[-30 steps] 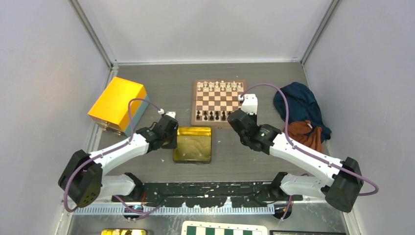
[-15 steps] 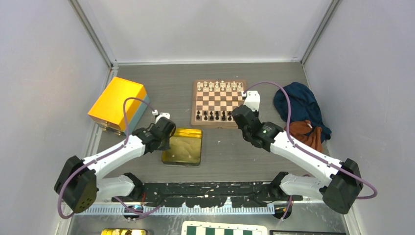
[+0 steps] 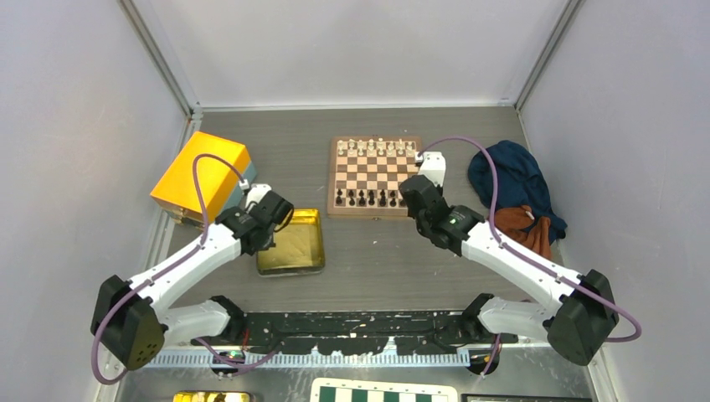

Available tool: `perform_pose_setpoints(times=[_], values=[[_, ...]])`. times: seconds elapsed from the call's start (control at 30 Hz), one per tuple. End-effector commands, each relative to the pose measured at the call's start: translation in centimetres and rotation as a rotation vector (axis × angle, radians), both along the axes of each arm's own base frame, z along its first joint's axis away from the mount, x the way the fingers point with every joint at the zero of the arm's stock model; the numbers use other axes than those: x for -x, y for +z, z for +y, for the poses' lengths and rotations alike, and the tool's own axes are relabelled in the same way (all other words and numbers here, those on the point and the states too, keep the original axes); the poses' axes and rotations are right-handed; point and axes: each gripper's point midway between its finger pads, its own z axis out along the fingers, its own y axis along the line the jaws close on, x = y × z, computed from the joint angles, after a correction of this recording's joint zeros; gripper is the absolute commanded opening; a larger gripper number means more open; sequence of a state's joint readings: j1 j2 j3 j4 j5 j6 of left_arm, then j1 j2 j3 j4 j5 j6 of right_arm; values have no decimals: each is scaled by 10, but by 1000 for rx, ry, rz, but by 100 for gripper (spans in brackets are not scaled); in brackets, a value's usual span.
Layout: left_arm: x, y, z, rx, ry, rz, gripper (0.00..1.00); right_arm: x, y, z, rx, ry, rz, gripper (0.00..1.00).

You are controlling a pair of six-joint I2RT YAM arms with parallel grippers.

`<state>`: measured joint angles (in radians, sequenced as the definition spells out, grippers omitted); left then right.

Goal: Set up the chess pieces on the board
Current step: Reset both arms

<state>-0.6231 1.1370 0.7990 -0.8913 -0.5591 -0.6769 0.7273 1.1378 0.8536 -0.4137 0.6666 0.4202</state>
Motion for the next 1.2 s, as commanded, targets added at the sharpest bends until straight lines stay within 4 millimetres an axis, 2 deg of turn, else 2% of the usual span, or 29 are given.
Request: perform_pose_setpoints(times=[0.0,0.1,0.23,0.5,0.63,0.7,0.83,1.07,1.17], values=[[-16,25,20,-64,78,-52,0,-11,11,3,-31,-4,-45,17],[-27,24,26,-80,86,-40,0,-14,9,0,-34,-9,-46,17],[-52,20,29,-67,93,-49,0,-20,4,-5,-34,-22,-41,17],[-97,-6,30,-71,78,4,0,-40,-5,-24,-31,-92,-50,19],[-114,-18,23,-44,60,24,4,-60,-13,-39,-37,-135,-34,24],[-119,-21,19,-31,46,25,8,-70,-15,-45,-45,-150,-36,31],[-127,-17,14,-10,39,-2,32,-83,-14,-60,-20,-183,-41,56],[-134,9,13,13,24,-74,71,-102,-7,-86,5,-252,-55,73],[-130,28,16,27,28,-122,82,-104,-5,-97,17,-322,-50,89]])
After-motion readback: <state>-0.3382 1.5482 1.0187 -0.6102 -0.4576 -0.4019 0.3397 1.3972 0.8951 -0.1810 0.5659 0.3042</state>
